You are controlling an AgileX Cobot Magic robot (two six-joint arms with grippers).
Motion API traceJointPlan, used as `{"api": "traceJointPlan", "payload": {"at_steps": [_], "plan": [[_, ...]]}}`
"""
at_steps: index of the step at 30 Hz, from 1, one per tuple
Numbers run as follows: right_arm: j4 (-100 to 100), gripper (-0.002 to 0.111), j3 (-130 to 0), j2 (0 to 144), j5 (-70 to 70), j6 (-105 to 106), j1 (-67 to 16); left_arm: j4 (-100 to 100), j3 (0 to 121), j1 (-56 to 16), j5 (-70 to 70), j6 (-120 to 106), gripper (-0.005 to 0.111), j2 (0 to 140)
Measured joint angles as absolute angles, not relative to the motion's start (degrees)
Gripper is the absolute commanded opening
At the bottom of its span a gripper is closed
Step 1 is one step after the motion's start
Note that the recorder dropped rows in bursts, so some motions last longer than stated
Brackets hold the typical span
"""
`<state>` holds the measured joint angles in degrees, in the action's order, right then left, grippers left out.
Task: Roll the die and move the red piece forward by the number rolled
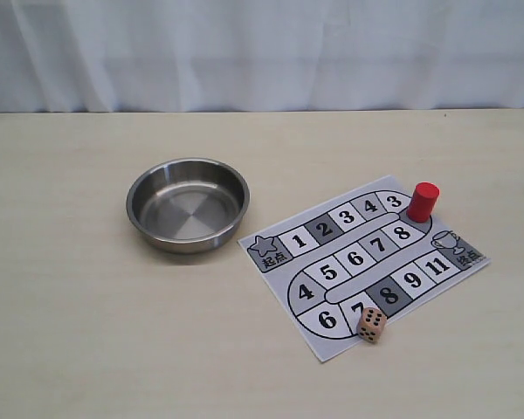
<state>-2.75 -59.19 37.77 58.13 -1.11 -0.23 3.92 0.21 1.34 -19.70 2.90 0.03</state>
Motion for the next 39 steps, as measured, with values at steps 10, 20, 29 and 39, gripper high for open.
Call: {"api": "traceJointPlan", "payload": {"at_steps": [10,20,29,39], "plan": [[-2.87,0.004,-59.19,12.46,57.59,-1.11,-0.23,3.92,0.21,1.34,-19.7,2.9,0.0,0.03],[-2.29,0.004,-58.73,-0.03,56.88,-0.91,-0.23,3.92,0.21,1.34,-19.7,2.9,0.0,0.03],[-2.08,0.004,-46.5,-0.03,47.02,-0.91,-0.23,3.92,0.21,1.34,-19.7,2.9,0.0,0.03],[-2.08,0.004,-25.51,0.23,19.49,-0.91,-0.23,3.92,0.21,1.34,-19.7,2.9,0.0,0.03]]}}
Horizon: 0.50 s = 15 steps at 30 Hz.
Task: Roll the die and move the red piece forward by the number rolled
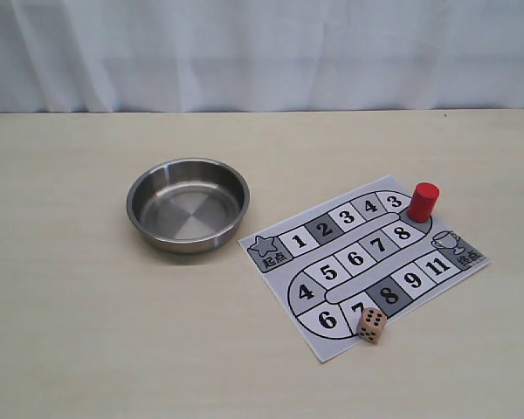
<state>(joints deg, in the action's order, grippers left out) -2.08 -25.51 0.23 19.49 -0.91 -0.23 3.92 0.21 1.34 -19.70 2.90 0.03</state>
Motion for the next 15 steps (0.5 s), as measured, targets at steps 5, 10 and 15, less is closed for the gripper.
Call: {"api": "traceJointPlan", "payload": {"at_steps": [5,10,15], "plan": [[-2.08,0.004,-16.46,0.23,10.35,-0.76,-0.23,3.92,0.21,1.34,-19.7,2.9,0.0,0.03],[-2.08,0.004,-7.3,0.23,5.84,-0.53,-0.23,3.92,0.21,1.34,-19.7,2.9,0.0,0.03],[-2.08,0.004,-0.52,0.23,6.62,-0.53,-0.23,3.92,0.21,1.34,-19.7,2.9,0.0,0.03]]}}
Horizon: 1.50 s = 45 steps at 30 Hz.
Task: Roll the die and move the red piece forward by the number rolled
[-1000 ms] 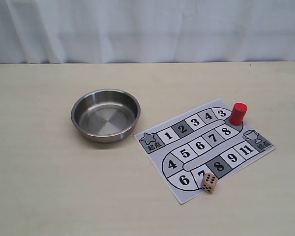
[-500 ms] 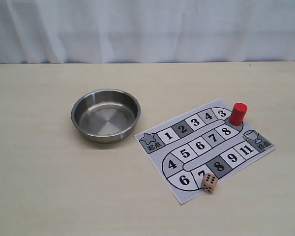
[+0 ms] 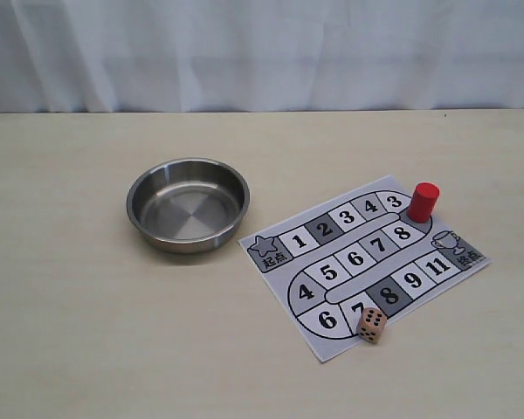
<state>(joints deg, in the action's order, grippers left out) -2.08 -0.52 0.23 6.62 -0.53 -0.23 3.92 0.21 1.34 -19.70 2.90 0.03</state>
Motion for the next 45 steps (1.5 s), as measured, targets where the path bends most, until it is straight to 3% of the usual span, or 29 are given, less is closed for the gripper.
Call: {"api": "traceJointPlan", "payload": {"at_steps": [12,45], "plan": [[-2.08,0.004,-0.11,0.23,14.16,-0.53,-0.23,3.92,0.21,1.34,-19.7,2.9,0.0,0.03],[-2.08,0.004,-0.11,0.23,14.5,-0.53,-0.23,3.92,0.21,1.34,-19.7,2.9,0.0,0.03]]}}
